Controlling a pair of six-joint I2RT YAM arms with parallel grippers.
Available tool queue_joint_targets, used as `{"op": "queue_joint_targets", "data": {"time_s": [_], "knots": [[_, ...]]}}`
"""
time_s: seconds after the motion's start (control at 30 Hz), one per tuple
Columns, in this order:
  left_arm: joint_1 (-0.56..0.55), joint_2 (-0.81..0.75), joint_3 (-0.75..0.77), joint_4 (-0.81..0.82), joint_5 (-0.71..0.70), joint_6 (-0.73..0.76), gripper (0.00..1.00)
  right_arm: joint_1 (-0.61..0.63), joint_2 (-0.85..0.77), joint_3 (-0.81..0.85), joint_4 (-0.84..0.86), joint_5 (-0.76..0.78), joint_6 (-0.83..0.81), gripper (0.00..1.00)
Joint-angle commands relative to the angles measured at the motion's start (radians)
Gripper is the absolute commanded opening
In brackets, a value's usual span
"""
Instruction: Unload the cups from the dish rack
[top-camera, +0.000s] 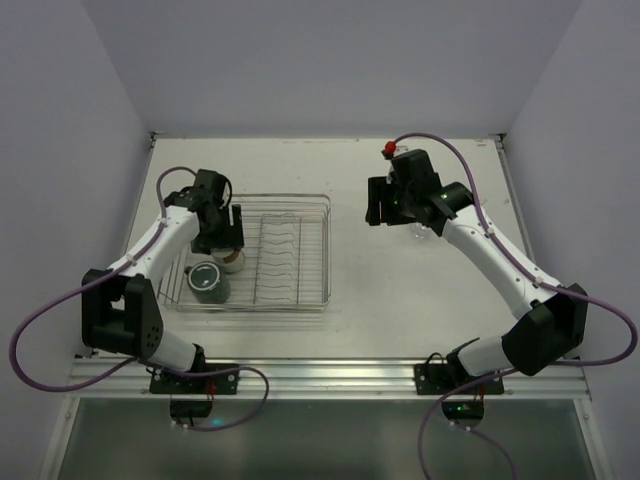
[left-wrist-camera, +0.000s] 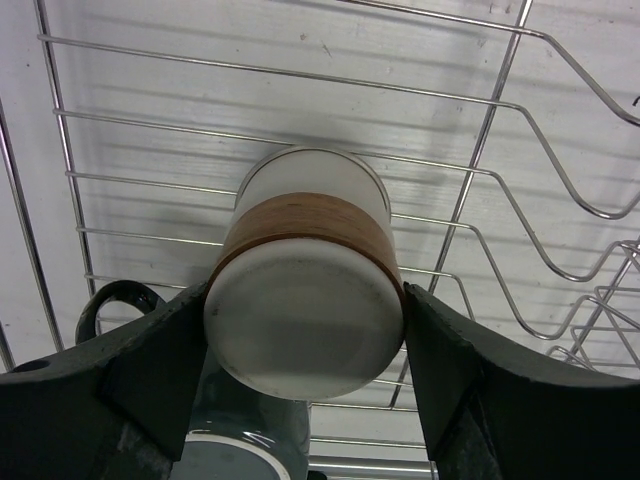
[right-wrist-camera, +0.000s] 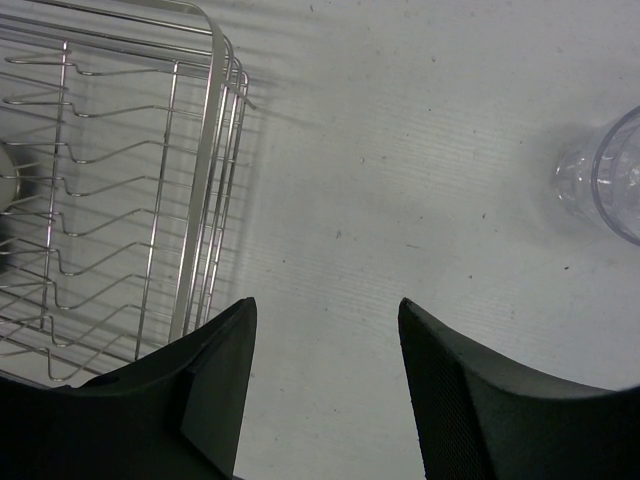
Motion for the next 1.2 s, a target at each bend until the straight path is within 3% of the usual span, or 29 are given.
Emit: {"op": "queue_joint_targets", "data": {"time_s": [0.0,0.07,0.13,0.17,0.2,0.23,0.43,0.6,0.77,0.9,1.03,1.13,1.17], "knots": [[0.008,0.01,0.046,0.018,0.007,0.036,0.74,0.004,-0.011,-0.002,0.026,-0.012,-0.016,0.61],[0.008,0.013,0.043,0.021,0.013,0.036,0.67,0.004,-0.011,-0.002,0.025,-0.01,-0.016,0.61],[0.008,0.015,0.043,0.023,0.008,0.037,0.47,0.004,-0.012,-0.002,0.023,-0.009,-0.015,0.61],[0.008,0.015,0.041,0.023,0.008,0.036,0.36,0.006,-0.014,-0.001,0.025,-0.009,-0.015,0.61],[0.008,0.012,0.043,0.023,0.005,0.036,0.07,0.003,-0.014,0.002,0.022,-0.009,-0.015,0.61],[0.008,0.004,0.044,0.018,0.001,0.033,0.0,0.004,-0.014,0.007,0.017,-0.009,-0.012,0.61],[0.007,-0.083,0.133,-0.045,-0.033,0.02,0.0,0.004,-0.026,0.065,-0.012,-0.029,-0.001,0.62],[-0.021,-0.132,0.355,-0.15,-0.007,-0.004,0.0,0.003,-0.02,0.131,-0.014,-0.096,0.036,0.63],[-0.046,-0.171,0.492,-0.146,0.155,-0.03,0.0,0.001,0.049,0.188,-0.003,-0.205,0.083,0.63],[-0.046,-0.221,0.425,-0.013,0.301,-0.047,0.0,-0.006,0.061,0.183,0.05,-0.328,0.12,0.63],[-0.046,-0.29,0.284,0.179,0.539,-0.099,0.0,-0.052,0.042,0.135,0.129,-0.486,0.184,0.63],[-0.046,-0.321,0.173,0.343,0.684,-0.17,0.0,-0.133,-0.001,0.018,0.294,-0.721,0.285,0.62],[-0.046,-0.326,0.146,0.428,0.714,-0.211,0.0,-0.157,-0.011,-0.02,0.431,-0.803,0.325,0.62]]}}
